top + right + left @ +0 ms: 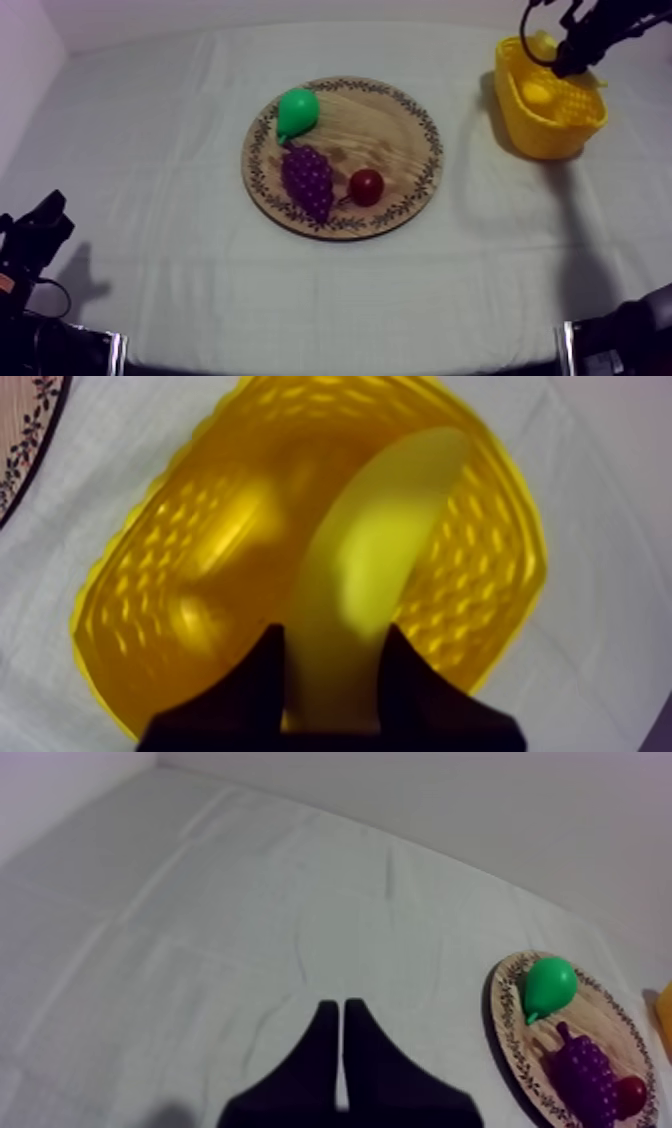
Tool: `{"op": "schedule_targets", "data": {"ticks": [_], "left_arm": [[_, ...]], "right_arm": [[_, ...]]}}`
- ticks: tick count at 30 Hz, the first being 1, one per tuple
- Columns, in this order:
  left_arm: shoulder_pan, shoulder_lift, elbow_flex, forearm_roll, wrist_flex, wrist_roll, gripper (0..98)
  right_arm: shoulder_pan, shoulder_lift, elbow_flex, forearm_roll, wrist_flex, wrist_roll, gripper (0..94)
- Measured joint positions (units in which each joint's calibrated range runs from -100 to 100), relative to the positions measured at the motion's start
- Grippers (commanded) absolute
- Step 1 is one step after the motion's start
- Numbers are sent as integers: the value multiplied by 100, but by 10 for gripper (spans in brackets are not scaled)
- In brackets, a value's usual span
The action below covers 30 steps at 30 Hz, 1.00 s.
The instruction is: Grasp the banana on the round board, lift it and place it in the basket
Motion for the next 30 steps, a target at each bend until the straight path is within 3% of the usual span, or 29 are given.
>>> {"op": "schedule_targets", "data": {"ticks": [10,20,24,30], "left_arm": [[0,0,0,0,0,0,1],[0,0,0,0,-9,0,1],[0,0,0,0,-9,0,1],[0,0,0,0,-1,0,1]], "right_arm": [[44,486,131,-11,-381,-48,131],[126,669,36,-96,-566,-17,324],[139,662,43,-140,-575,3,304],[206,545,103,-194,-579,18,372]]}}
